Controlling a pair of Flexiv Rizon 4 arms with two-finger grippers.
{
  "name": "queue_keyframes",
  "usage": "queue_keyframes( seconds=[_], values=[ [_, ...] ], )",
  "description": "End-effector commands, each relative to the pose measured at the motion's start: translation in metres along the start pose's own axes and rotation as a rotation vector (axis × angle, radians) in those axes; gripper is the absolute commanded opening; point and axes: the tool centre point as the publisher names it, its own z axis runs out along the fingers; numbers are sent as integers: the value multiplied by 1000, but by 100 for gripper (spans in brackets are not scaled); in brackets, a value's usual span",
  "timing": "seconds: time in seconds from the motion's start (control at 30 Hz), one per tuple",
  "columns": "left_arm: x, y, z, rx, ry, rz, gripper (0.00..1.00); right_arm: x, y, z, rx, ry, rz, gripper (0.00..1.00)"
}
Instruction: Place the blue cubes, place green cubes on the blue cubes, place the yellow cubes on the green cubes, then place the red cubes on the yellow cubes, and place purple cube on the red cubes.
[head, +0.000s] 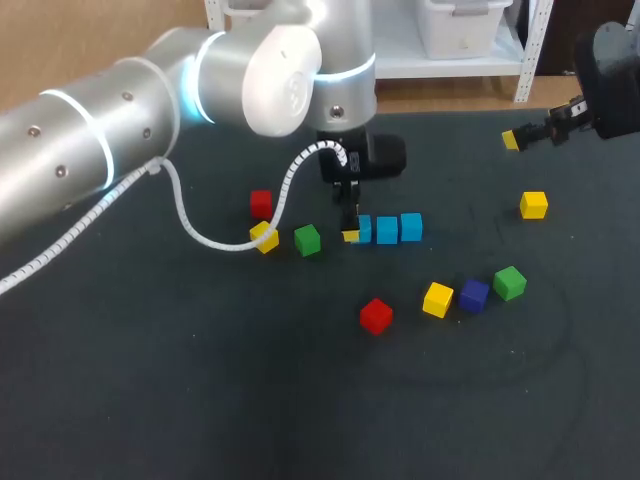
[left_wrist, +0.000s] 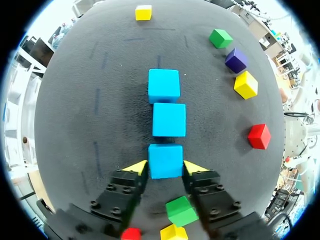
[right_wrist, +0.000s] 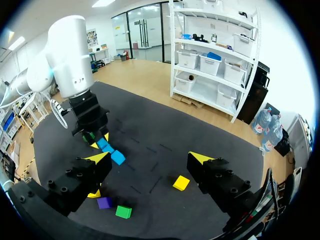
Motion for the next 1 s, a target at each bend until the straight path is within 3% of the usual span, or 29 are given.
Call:
queue_keyframes(
  seconds=[0.03, 0.4, 1.0],
  values=[
    [2, -1, 2, -2, -5, -2, 100, 1, 2, 0, 8, -2, 1, 100],
    [9, -3, -11, -35, -29, -34, 100, 1, 2, 0, 8, -2, 1, 100],
    [49, -16, -26, -106, 30, -179, 100, 1, 2, 0, 8, -2, 1, 100]
  ],
)
